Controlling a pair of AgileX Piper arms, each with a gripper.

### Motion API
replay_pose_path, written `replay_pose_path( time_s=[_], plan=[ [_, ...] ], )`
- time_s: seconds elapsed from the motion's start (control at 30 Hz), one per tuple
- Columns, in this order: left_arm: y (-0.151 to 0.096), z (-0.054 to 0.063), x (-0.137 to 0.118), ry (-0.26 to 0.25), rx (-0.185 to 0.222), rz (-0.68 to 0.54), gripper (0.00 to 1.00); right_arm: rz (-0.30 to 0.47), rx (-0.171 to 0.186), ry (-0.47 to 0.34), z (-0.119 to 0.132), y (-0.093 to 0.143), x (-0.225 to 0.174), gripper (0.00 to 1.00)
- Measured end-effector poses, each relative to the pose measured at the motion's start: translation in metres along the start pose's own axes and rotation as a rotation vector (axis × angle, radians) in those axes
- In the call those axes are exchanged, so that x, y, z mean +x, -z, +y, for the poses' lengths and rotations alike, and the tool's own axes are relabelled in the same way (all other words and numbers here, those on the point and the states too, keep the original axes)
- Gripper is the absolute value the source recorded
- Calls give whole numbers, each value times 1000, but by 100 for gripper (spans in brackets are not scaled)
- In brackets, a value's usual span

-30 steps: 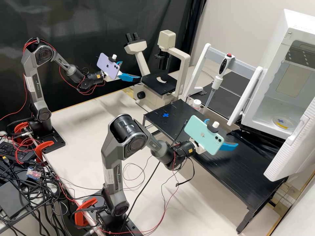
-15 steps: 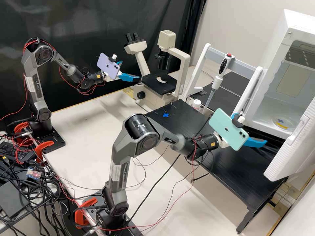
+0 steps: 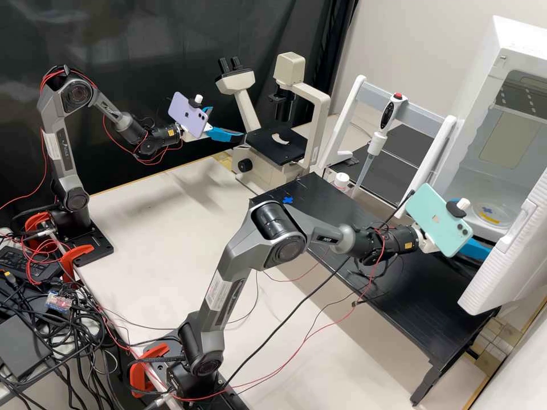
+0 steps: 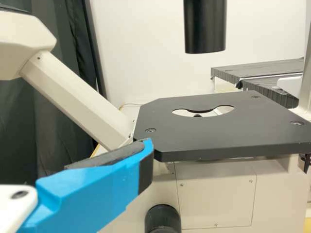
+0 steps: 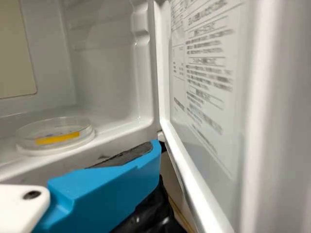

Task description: Move the petri dish to the microscope

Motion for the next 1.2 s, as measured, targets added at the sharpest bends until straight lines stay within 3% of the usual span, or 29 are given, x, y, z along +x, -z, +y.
replay_pose_path(
  time_s=[0.3, 0.37, 0.63, 0.93, 0.97, 1.2],
  plan=[
    [0, 0, 0, 0, 0, 0, 100, -4, -8, 27, -8, 8, 36, 100],
    [0, 0, 0, 0, 0, 0, 100, 6, -45, 32, -15, 14, 43, 100],
    [0, 0, 0, 0, 0, 0, 100, -13, -115, 95, -44, 21, 61, 100],
    [0, 0, 0, 0, 0, 0, 100, -31, -107, 79, -49, 19, 74, 100],
    [0, 0, 0, 0, 0, 0, 100, -32, -108, 79, -50, 18, 75, 0],
    [0, 0, 0, 0, 0, 0, 100, -36, -104, 78, -51, 17, 76, 0]
  ],
)
